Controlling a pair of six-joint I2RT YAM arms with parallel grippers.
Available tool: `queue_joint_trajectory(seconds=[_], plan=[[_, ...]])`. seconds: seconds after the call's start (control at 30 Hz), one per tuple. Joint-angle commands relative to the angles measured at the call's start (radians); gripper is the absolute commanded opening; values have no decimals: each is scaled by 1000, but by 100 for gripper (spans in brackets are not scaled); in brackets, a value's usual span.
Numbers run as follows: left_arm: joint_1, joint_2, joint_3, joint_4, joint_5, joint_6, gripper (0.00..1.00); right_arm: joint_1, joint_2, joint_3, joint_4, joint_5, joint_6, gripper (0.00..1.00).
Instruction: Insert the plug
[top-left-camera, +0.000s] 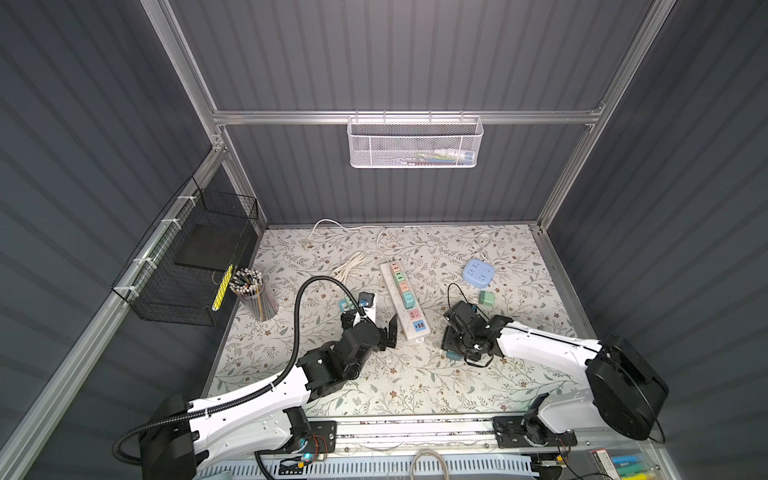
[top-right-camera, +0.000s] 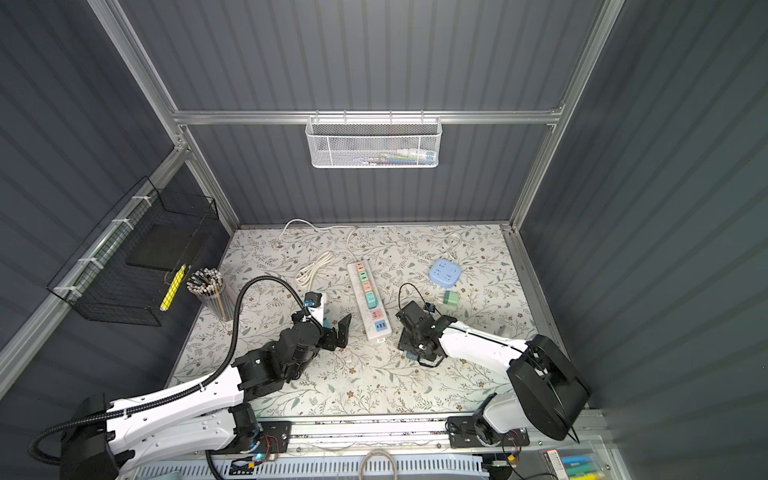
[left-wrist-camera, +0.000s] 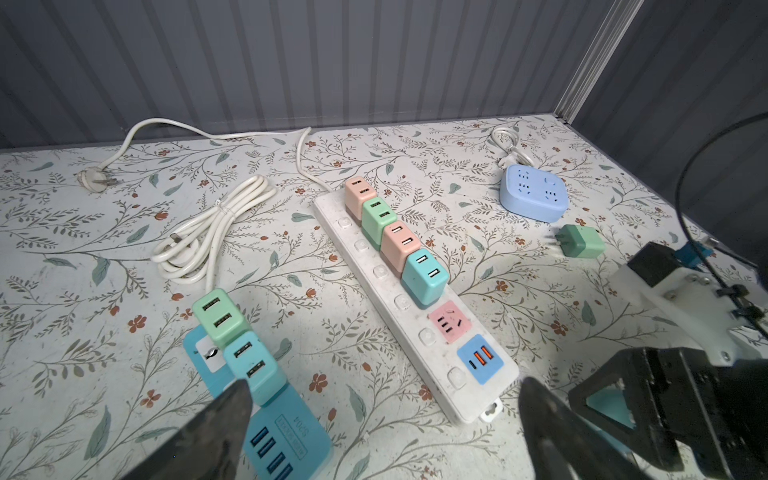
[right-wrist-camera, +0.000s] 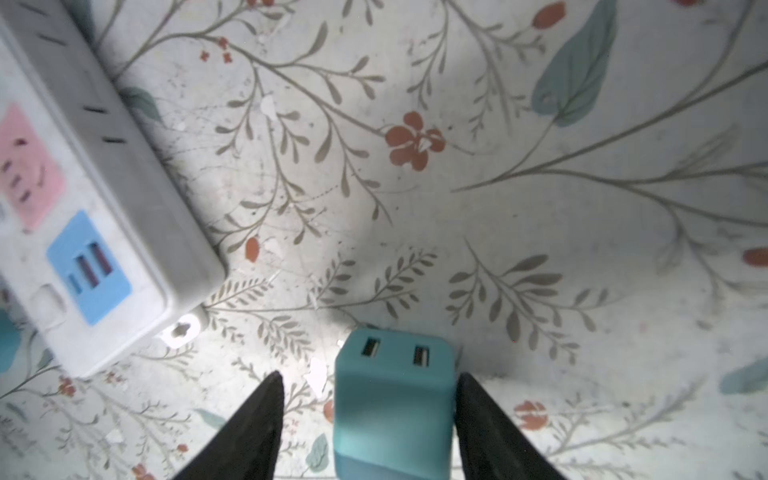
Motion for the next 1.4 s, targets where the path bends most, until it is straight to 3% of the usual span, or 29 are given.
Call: queue_joint_trajectory(seconds=[0.0, 0.33, 0.57, 0.7, 0.83, 0.93, 1.2, 1.37], plan=[[4, 25, 60, -35, 31, -15, 99, 14, -35, -47, 46, -76, -10, 67], [4, 105, 128, -71, 68, -7, 99, 31, -35, -27, 185, -242, 28, 67], [3, 194, 168, -97, 151, 14, 95, -13, -137, 48, -99, 45, -167, 68], [5, 329, 264, -172, 259, 52, 87, -79, -212, 34, -153, 196, -258, 69], [-8, 486, 406, -300, 349, 80, 75, -147, -256, -4, -123, 232, -386, 72], [-48, 566, 469, -334, 371, 110, 74, -168, -295, 4, -168, 327, -351, 72], [-107, 798, 649, -462, 508, 172, 73, -222, -385, -54, -128, 327, -310, 74], [-112, 888, 726, -525, 437, 160, 70, -232, -437, -79, -128, 320, -305, 76]])
